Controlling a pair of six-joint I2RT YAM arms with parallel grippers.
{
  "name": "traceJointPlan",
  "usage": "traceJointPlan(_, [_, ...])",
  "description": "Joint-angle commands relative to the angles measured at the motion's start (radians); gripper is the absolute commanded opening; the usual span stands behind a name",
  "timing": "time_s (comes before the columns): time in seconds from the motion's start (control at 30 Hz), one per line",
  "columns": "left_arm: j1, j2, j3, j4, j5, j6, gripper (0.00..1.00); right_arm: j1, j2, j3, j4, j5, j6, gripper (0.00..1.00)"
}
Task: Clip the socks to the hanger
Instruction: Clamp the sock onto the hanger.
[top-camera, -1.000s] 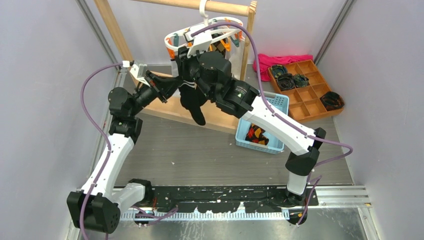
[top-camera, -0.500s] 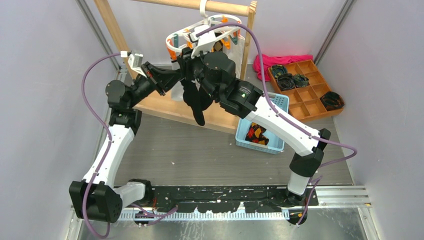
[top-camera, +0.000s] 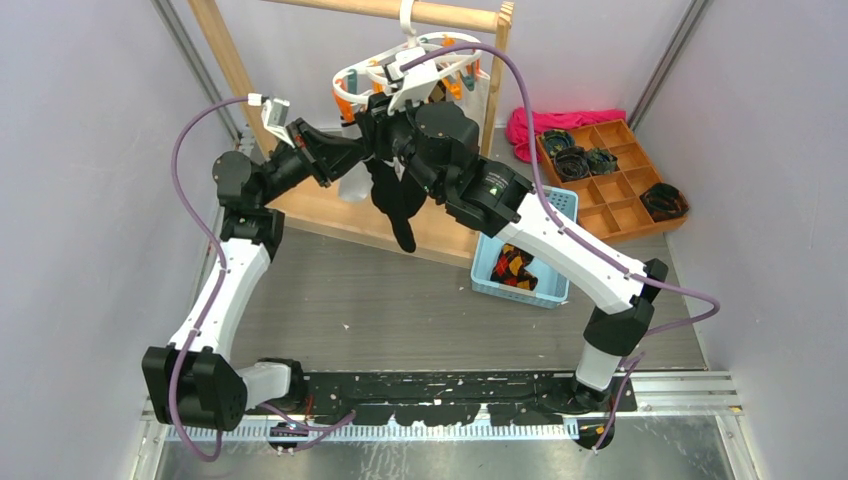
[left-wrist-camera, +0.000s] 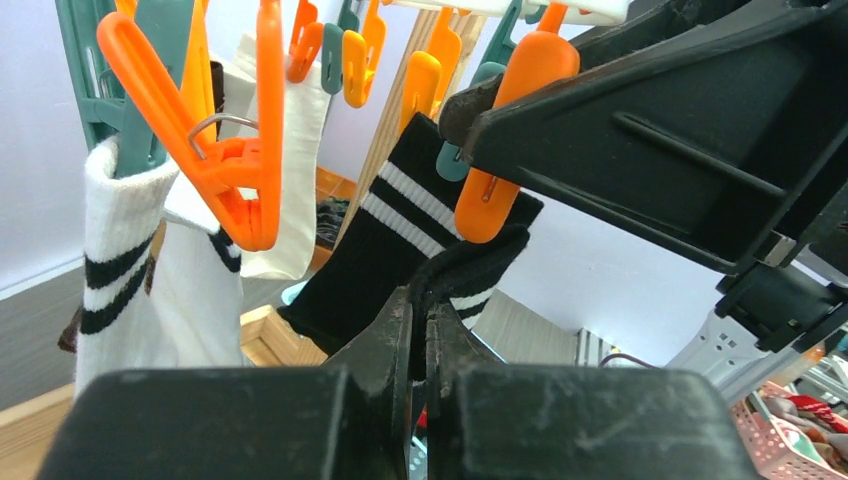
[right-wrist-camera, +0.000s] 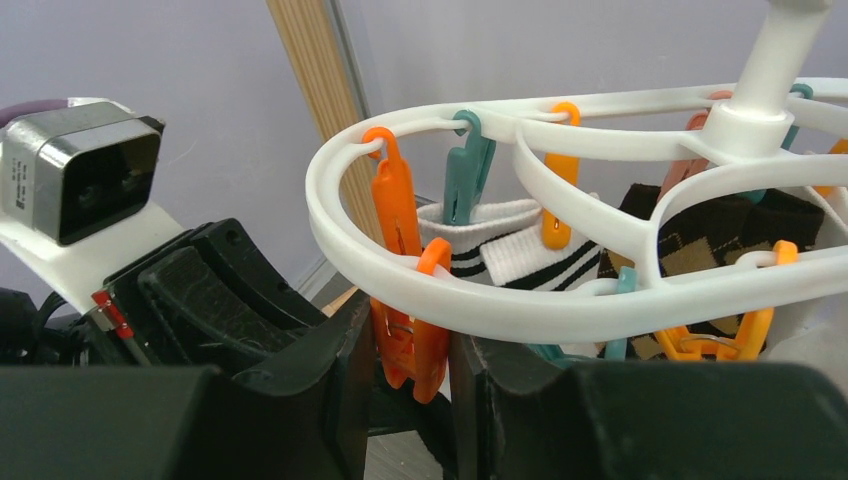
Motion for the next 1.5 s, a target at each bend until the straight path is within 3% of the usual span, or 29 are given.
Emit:
traceJointPlan(0.0, [0.008,0.012,0.067,0.068,0.044,-0.064,0.0,-0.013,-0.053,-0.002,0.058,0.0,0.013,0.11])
traceJointPlan(1.47, [0.033,0.09,0.196,0.004,0.151,-0.279,0.0,-0.018,-0.065,-0.039,0.049,-0.033,-0.088,0.11])
